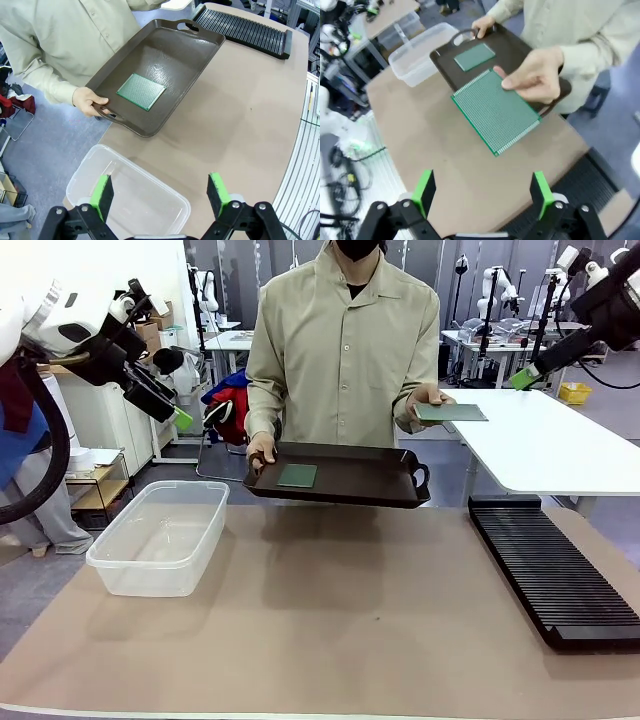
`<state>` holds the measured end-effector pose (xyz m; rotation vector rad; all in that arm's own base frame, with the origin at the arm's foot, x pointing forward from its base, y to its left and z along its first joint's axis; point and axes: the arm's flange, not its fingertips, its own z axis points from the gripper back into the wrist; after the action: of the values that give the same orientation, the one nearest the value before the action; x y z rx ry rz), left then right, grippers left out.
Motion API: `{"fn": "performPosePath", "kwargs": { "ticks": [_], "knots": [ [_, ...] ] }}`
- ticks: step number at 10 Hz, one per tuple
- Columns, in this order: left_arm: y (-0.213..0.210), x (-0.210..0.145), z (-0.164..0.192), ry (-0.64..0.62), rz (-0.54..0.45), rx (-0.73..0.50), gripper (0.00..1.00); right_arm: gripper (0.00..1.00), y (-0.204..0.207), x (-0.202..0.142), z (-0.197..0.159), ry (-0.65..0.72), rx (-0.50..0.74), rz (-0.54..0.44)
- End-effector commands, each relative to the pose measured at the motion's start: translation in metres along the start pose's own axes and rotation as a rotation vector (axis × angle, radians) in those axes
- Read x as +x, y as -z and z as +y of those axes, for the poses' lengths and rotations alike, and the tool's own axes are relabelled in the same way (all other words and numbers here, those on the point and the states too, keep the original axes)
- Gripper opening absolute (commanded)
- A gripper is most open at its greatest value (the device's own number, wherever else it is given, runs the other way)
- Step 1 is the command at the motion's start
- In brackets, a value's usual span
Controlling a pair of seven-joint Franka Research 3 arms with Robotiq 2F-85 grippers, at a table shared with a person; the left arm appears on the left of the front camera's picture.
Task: Sort PCBs into racks and boxes based on the side picked up.
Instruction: Pick up the Blank PCB handed by the Human.
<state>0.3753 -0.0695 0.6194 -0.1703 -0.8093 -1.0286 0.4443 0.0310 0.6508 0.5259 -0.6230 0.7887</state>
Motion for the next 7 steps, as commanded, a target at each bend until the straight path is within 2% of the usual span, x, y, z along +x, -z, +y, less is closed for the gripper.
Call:
{"fn": "performPosePath", "kwargs": {
  "ticks": [1, 3, 5, 6, 7],
  "knots": [
    [0.0, -0.001, 0.0, 0.015, 0.005, -0.013, 1.0, 1.0, -0.011, 0.014, -0.022, 0.242, 0.085, 0.022],
    [0.0, -0.001, 0.0, 0.015, 0.005, -0.013, 1.0, 1.0, -0.014, 0.014, -0.054, 0.388, 0.161, 0.013],
    [0.0, -0.001, 0.0, 0.015, 0.005, -0.013, 1.0, 1.0, -0.016, 0.01, -0.082, 0.483, 0.187, -0.006],
    [0.0, -0.001, 0.0, 0.015, 0.005, -0.013, 1.0, 1.0, -0.016, 0.005, -0.086, 0.459, 0.147, -0.022],
    [0.0, -0.001, 0.0, 0.015, 0.005, -0.013, 1.0, 1.0, -0.012, 0.0, -0.074, 0.422, 0.171, 0.024]
  ]
}}
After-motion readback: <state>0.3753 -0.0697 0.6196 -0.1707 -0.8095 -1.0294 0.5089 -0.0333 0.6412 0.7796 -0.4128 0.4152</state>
